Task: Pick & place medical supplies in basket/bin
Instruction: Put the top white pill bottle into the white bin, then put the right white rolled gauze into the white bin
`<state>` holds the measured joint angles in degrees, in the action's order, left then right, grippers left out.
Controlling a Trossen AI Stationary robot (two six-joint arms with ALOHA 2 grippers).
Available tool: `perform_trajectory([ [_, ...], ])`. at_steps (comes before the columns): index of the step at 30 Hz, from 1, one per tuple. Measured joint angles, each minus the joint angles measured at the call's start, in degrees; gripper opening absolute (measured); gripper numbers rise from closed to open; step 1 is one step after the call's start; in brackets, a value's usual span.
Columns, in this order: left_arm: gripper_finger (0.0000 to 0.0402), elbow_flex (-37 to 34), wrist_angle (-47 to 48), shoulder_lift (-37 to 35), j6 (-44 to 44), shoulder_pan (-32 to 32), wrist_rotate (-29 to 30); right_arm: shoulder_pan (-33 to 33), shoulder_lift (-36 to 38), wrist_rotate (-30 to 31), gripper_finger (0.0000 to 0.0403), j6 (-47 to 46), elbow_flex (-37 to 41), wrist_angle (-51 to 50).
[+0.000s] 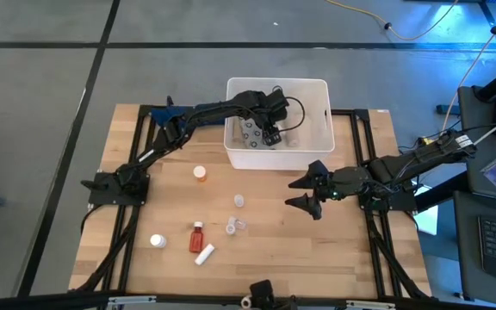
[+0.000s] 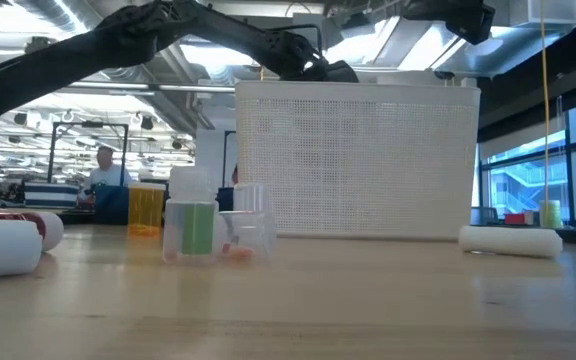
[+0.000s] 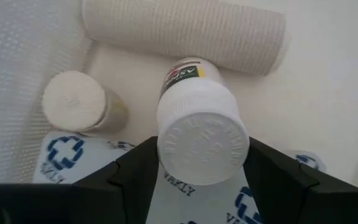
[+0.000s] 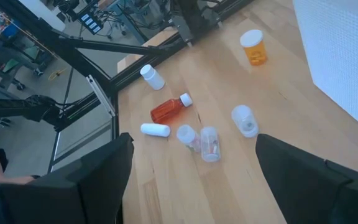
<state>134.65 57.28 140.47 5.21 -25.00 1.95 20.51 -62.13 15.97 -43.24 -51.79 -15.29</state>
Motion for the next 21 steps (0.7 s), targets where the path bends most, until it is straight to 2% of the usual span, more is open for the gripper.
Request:
perform_trajectory([
  [8,0.0227,0.0,0.5,-1.5,-1.4,0.2,1.3,0.0,0.0,-0.2,0.0338,0.0,0.0,0.0],
  [16,0.0302,0.0,0.4,-2.6,-1.5,0.1,1.1,0.0,0.0,-1.7,0.0338,-0.3,0.0,-0.5],
  [21,0.0317,0.0,1.2,-5.8,-1.5,0.0,1.1,0.0,0.0,-3.7,0.0338,-3.2,0.0,-0.6],
])
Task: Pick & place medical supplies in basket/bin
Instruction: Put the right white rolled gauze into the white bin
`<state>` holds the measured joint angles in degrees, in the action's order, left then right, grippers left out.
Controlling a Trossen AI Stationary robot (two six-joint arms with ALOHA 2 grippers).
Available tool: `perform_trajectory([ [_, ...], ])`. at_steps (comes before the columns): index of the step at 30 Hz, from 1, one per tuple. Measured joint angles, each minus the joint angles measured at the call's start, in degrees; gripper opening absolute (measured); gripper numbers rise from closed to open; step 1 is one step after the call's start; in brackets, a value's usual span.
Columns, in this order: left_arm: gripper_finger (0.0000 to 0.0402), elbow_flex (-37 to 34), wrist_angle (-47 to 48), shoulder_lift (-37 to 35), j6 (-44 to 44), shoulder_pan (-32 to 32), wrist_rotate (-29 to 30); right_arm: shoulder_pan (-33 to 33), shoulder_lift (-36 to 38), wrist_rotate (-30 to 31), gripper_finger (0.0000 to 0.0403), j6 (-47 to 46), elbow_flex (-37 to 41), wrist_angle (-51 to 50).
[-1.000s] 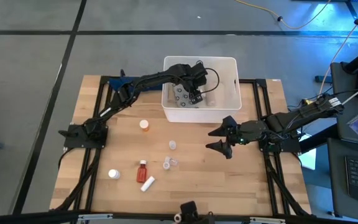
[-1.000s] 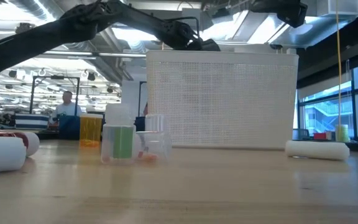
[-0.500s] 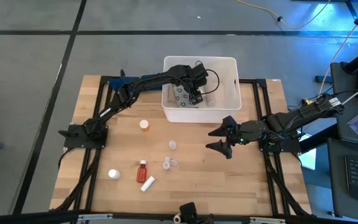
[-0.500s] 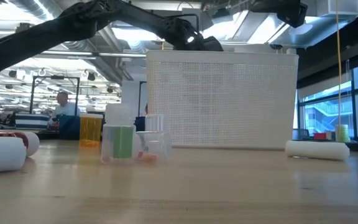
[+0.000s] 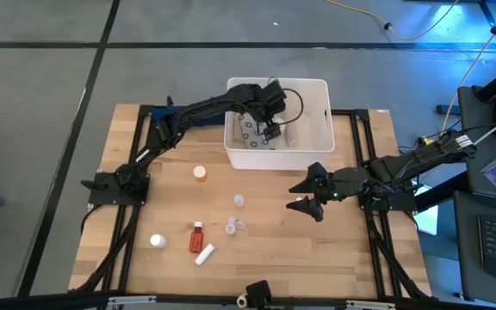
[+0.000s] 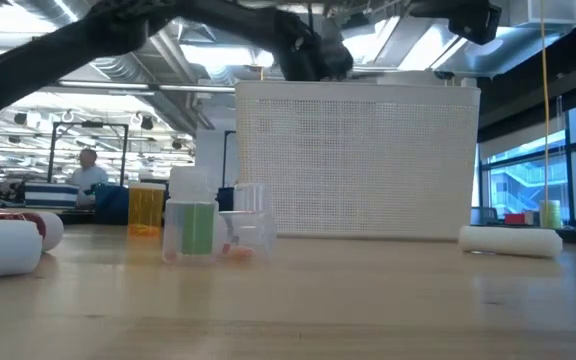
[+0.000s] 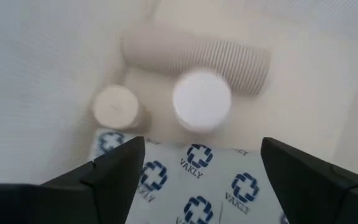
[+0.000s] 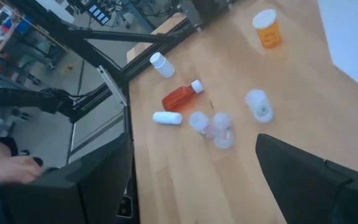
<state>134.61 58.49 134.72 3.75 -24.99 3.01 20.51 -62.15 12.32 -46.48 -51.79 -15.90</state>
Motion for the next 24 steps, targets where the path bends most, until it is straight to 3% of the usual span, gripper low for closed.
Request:
perform_trajectory([
  [5,0.0317,0.0,0.7,-6.5,0.5,-0.2,-0.1,0.0,0.3,0.0,0.0338,-3.1,0.0,-1.4],
  [11,0.0317,0.0,1.6,-17.9,-0.1,-0.3,-3.8,0.0,0.3,0.0,0.0338,-11.4,0.0,-13.9],
  [18,0.0317,-1.1,0.7,-30.0,-0.6,2.3,-7.7,1.9,0.3,0.2,0.0338,-4.4,0.0,-14.3],
  [24,0.0317,-11.9,-5.3,-42.2,-3.3,5.3,-7.3,3.1,-0.6,1.1,0.0338,-1.7,0.0,-10.6],
])
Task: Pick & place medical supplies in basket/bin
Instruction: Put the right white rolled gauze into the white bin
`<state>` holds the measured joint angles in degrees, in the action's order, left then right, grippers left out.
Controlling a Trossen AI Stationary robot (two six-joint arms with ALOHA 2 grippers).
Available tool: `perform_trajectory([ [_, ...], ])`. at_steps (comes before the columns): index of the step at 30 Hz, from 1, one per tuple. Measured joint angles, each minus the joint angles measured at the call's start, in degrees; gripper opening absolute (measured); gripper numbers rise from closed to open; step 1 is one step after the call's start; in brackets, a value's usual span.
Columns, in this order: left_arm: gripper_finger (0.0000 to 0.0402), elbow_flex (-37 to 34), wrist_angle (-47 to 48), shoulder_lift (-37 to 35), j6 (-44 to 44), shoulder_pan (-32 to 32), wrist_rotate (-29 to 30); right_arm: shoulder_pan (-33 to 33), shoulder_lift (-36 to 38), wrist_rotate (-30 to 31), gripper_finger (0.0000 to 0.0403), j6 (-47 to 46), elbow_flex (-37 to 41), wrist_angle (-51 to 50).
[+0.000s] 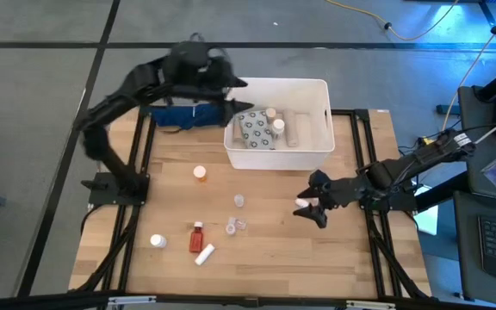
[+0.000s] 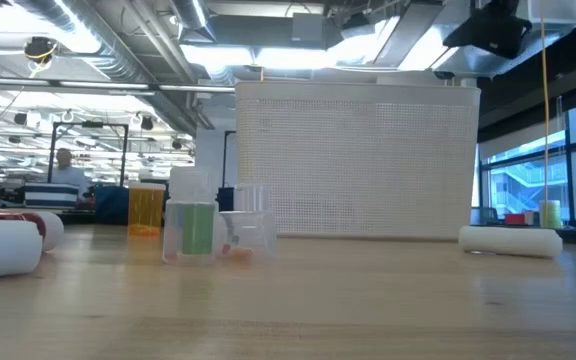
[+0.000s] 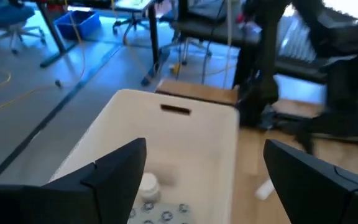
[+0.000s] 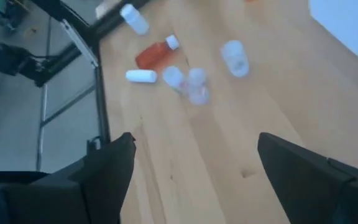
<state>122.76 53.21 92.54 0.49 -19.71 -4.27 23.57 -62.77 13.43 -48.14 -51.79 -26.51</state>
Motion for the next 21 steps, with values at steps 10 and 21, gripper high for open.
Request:
perform_trajectory([
  [10,0.0317,-34.4,-20.8,-24.9,-9.0,5.9,8.0,-0.1,-10.0,5.5,0.0338,-5.8,0.0,-10.0],
  [21,0.0317,-55.3,-32.0,-39.3,-16.5,9.2,12.6,-0.5,-21.4,2.9,0.0338,-10.5,0.0,-18.7],
])
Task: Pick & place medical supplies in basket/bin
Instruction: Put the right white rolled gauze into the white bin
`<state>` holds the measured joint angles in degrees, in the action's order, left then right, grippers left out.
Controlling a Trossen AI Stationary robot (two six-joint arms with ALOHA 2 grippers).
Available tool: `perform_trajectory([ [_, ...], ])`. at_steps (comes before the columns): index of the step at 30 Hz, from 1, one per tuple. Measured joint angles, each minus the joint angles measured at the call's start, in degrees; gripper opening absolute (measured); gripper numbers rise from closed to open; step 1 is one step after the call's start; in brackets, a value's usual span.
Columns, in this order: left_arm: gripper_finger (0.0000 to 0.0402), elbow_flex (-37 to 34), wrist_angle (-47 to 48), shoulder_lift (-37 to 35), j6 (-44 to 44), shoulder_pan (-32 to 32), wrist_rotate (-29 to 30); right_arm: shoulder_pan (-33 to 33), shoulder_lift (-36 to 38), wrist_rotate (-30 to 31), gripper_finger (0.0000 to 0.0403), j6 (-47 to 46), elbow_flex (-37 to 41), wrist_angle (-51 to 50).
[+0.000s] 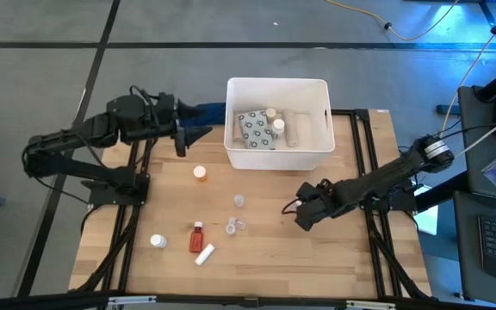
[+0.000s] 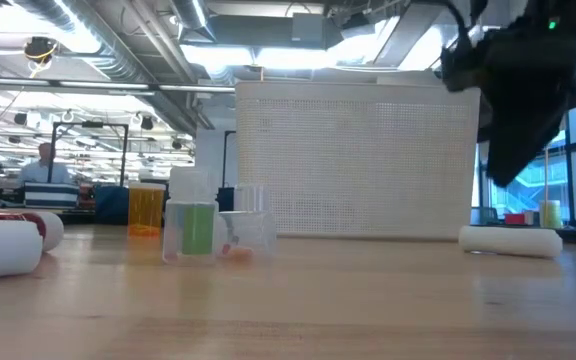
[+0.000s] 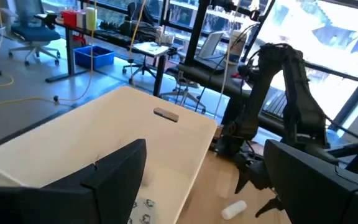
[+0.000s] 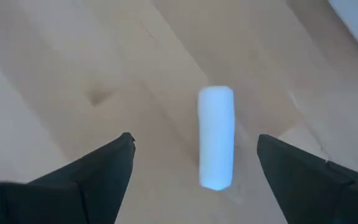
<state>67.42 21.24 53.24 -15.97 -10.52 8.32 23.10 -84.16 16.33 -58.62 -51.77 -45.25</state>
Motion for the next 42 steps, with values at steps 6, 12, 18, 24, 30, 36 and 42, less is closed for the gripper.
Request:
perform_trajectory([
  [6,0.0317,-1.6,-0.3,-0.5,-0.4,0.0,0.0,-2.1,-6.2,-2.7,0.0338,0.2,0.0,0.1],
  [12,0.0317,-1.6,-0.2,0.0,-0.4,0.0,-0.3,-4.1,-11.1,-7.9,0.0307,0.6,0.0,0.3],
  [18,0.0317,-1.6,-0.1,0.0,-0.1,0.0,-0.4,-4.2,-12.8,-11.2,0.0212,0.8,0.0,1.4],
  [24,0.0317,-1.6,0.0,0.0,0.6,0.0,-0.5,-4.2,-12.2,-12.9,0.0085,1.7,-0.3,1.1],
  [30,0.0317,-1.6,1.0,-0.1,0.7,0.0,-0.5,-4.2,-9.8,-18.1,0.0027,9.7,-7.2,0.8],
  [36,0.0317,-1.6,2.1,-0.7,0.7,0.0,-0.5,-5.7,-5.3,-15.8,0.0040,14.7,-22.6,-6.6],
  [42,0.0317,-1.6,2.3,-0.8,0.7,0.0,-0.9,-10.6,-2.0,1.7,0.0033,15.7,-40.8,-11.4],
])
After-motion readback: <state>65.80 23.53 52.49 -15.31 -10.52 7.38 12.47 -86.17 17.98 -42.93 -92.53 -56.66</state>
